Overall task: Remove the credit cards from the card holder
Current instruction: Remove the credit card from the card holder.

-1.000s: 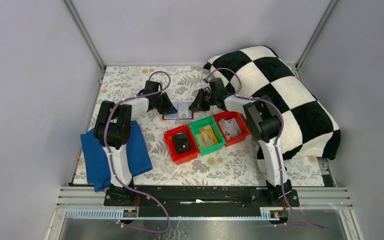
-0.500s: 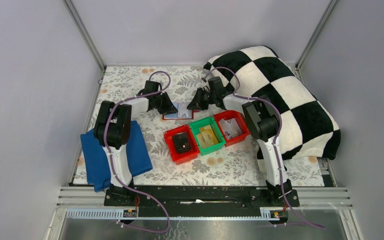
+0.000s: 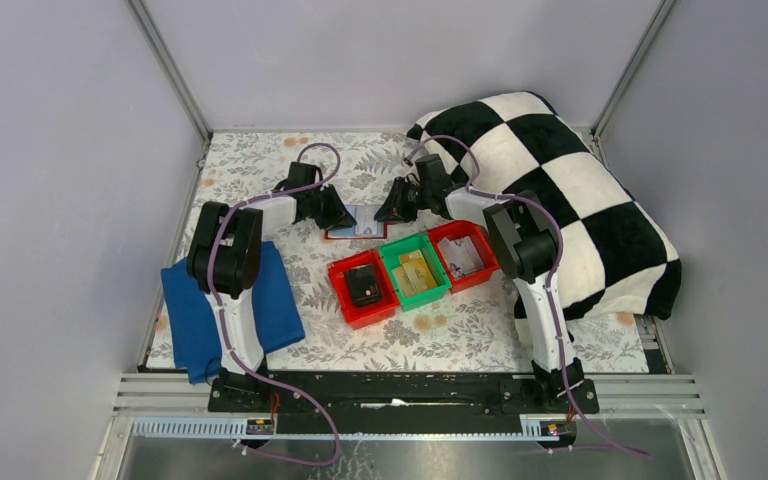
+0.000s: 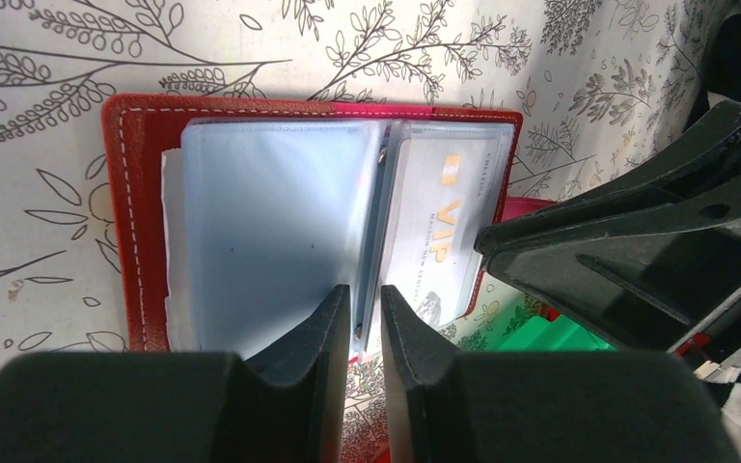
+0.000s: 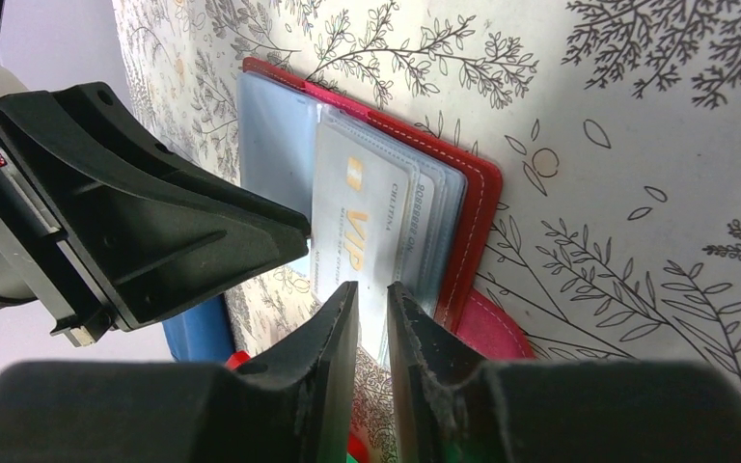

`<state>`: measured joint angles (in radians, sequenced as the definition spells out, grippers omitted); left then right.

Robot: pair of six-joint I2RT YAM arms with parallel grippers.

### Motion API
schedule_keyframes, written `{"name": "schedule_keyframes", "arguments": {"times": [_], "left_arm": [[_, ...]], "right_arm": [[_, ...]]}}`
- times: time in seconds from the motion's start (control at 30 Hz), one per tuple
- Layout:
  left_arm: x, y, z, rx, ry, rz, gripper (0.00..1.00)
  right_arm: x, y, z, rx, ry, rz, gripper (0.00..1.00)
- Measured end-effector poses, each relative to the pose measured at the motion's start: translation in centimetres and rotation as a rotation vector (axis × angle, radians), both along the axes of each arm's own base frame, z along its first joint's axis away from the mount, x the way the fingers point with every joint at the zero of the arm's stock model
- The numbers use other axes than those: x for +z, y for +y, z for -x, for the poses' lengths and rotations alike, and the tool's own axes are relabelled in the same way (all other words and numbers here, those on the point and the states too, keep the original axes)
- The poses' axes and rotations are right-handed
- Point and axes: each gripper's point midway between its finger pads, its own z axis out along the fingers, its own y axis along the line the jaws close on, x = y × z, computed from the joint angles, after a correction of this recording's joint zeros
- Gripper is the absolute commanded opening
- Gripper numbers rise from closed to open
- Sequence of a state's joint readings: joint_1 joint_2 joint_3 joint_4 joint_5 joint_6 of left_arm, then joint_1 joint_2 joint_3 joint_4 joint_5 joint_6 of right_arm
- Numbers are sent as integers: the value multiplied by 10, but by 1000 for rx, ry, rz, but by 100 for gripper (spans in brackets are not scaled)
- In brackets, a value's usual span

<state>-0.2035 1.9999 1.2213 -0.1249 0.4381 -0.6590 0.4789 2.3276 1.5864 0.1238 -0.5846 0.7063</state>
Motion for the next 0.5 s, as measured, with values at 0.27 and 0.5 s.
{"name": "schedule_keyframes", "arguments": {"times": [0.27,0.5], "left_arm": [[2,3,0,-2,4,23,24],[6,0,0,-19,-1,49,18]], "right_arm": [[0,4,-2,7,2,-1,25],[0,10,-2,16,5,-11,25]]}}
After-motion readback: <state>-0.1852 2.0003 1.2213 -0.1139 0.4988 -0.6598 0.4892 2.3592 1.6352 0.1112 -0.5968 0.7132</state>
